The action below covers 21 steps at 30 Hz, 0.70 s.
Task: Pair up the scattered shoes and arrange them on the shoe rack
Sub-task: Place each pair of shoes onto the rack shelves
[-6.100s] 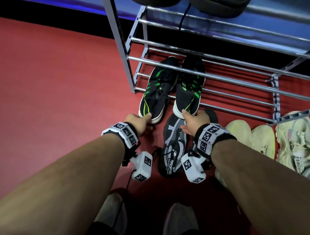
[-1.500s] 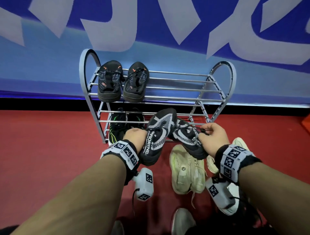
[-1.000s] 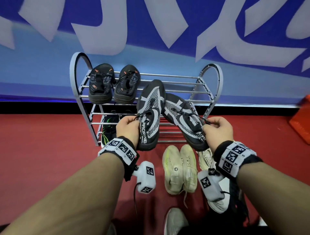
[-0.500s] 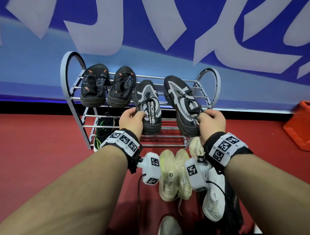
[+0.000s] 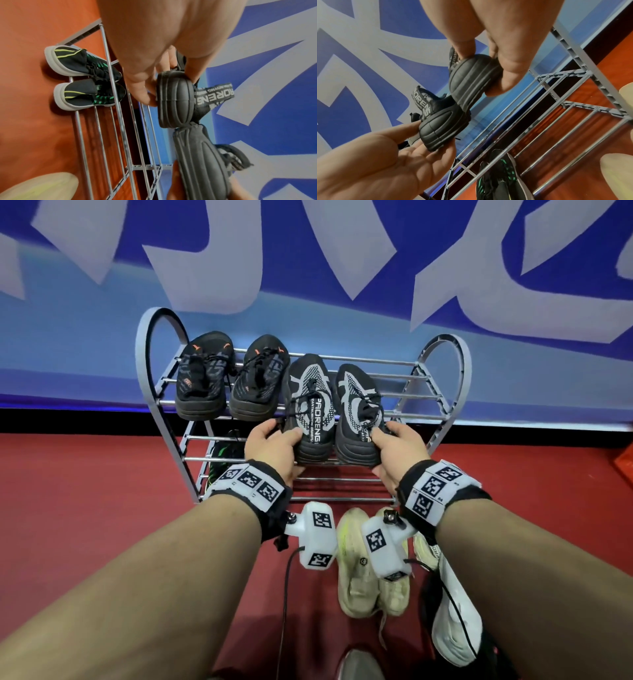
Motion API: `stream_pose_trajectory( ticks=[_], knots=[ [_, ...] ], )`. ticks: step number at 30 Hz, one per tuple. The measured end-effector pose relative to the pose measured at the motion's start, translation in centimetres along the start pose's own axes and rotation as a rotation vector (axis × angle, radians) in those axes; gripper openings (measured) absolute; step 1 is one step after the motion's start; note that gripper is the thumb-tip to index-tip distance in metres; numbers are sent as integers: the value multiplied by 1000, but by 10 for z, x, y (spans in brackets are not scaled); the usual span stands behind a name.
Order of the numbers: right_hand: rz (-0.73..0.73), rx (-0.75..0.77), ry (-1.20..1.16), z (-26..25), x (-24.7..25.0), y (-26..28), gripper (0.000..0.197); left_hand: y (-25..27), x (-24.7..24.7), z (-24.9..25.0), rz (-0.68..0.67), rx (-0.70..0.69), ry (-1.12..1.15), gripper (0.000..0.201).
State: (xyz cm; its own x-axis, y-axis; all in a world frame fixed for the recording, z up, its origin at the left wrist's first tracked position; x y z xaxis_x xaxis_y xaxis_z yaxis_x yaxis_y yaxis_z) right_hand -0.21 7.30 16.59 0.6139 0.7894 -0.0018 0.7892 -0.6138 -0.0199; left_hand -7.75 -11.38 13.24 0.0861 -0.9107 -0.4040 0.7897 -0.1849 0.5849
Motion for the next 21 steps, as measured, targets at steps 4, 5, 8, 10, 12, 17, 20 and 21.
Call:
stream_pose_trajectory(
  ticks=[4,5,8,10,12,17,20,21],
  knots=[
    [-49,-86,-73,5,-8,-1,29,-11,-3,0,-22,51,-67,63],
    [-72,-110,-82,6,-9,-1,27,-13,-3,-1,-19,58,-70,63],
    [-123,-111,-123,5,-12,-3,41,-21,-4,0,35,18,-72,62],
    [-124,-78,-131,3,-13,-7,48,-24,-6,7,50,-50,-63,74],
    [-88,-57,-140,2,-14,-13,47,-29,-9,10,90,-89,-45,92],
    [66,-7,-138,5,-10,-26,80,-29,-23,8,-9,-106,30,95],
    [152,41,-79,3,-7,-35,79,-30,-31,8,-133,-76,46,93],
    [172,45,-66,3,-8,-37,76,-27,-33,8,-155,-80,40,98]
  ],
)
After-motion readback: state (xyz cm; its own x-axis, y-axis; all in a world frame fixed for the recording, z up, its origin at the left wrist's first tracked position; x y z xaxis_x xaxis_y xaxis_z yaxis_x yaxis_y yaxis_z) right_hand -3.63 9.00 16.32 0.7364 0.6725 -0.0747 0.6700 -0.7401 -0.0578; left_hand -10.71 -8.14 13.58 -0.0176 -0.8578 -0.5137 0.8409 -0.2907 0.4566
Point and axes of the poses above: each hand's wrist, its own y-axis away from the middle knuckle, its own x-axis out of the back of the hand, z = x × y, the point moved 6 cm from there along -y, towards the middle knuckle, and after that the axes turned 15 degrees about x, right-handed, at the moved point
